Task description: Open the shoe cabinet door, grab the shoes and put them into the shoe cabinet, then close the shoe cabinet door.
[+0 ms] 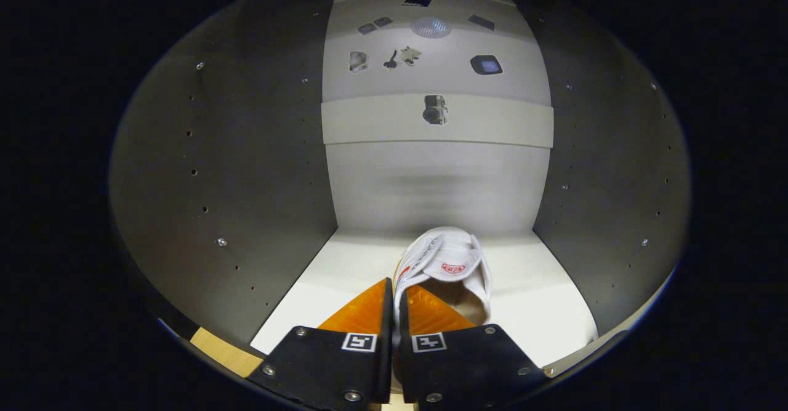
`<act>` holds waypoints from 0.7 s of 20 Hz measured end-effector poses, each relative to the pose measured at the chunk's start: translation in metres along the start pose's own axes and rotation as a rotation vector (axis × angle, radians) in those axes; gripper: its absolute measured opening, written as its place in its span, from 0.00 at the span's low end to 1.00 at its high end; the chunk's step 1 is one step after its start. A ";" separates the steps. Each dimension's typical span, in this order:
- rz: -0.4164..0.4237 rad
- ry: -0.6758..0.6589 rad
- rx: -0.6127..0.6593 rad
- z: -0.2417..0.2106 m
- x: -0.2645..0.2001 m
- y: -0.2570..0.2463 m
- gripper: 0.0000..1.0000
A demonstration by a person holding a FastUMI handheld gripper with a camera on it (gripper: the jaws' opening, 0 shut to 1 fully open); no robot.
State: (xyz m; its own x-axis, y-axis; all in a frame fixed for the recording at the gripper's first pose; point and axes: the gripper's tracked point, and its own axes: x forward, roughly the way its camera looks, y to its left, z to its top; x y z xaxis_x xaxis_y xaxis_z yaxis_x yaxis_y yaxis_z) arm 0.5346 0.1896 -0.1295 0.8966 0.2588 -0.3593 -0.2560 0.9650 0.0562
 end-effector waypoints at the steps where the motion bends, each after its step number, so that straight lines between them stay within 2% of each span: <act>1: 0.001 0.002 0.012 0.000 0.000 0.002 0.08; 6: -0.019 -0.045 0.014 0.009 -0.021 0.004 0.22; 14: -0.060 -0.129 0.009 0.024 -0.067 0.003 0.24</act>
State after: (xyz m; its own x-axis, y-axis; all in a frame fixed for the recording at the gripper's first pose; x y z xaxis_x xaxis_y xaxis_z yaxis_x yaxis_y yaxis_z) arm 0.4829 0.1765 -0.0826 0.9495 0.2030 -0.2393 -0.1975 0.9792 0.0470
